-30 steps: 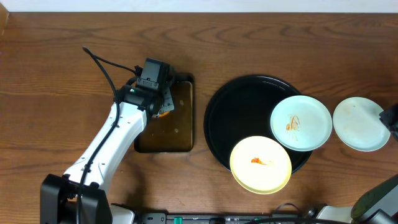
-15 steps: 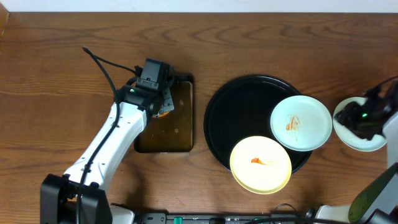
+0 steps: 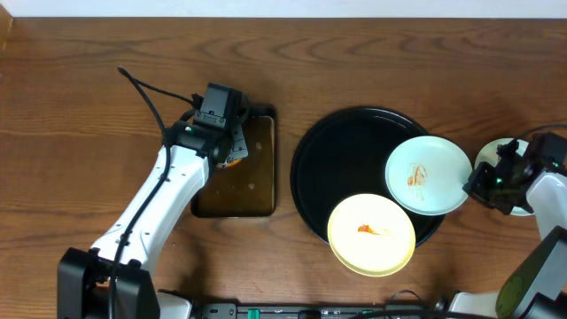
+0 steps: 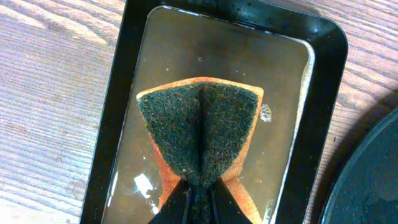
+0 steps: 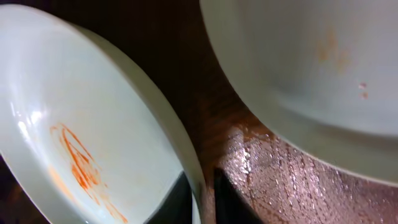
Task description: Clean dirty plates on tray and stack at the side
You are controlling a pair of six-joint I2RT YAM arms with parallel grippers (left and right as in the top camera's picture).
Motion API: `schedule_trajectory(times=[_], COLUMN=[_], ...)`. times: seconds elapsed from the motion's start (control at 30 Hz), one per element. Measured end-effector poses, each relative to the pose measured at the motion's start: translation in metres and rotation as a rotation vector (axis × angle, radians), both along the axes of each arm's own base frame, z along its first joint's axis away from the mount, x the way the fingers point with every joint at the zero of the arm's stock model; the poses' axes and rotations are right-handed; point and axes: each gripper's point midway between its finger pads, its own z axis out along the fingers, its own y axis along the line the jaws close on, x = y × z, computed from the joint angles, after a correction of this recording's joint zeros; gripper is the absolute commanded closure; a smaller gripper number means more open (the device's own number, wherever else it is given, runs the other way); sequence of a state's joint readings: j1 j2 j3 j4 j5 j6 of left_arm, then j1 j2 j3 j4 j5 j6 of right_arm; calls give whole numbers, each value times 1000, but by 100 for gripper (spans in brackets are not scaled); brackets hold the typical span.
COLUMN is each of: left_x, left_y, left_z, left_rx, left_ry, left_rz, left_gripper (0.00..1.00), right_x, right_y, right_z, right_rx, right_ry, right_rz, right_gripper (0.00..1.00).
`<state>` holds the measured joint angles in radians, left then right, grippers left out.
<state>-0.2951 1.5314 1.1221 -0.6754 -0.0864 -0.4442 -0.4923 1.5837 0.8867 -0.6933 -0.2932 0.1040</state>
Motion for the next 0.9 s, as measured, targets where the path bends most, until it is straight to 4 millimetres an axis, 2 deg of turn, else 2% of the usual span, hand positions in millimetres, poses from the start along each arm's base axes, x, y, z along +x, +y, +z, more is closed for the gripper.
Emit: schedule_trajectory(times=[0.43, 0.67, 0.77, 0.9], left_x=[0, 1, 5, 13], left_y=[0, -1, -9, -31], left_z=[0, 0, 2, 8], left_rx=[0, -6, -43, -129], left_ry=[0, -2, -18, -55], left_rz=[0, -3, -17, -82], left_gripper=[92, 92, 92, 92], right_x=[29, 67, 70, 70], right_y=[18, 57, 79, 103], right_z=[14, 40, 40, 36], right_rx=[33, 10, 3, -30], right_ry=[-105, -195, -189, -162], right_rz=[61, 193, 239, 284], right_gripper=[99, 99, 99, 99])
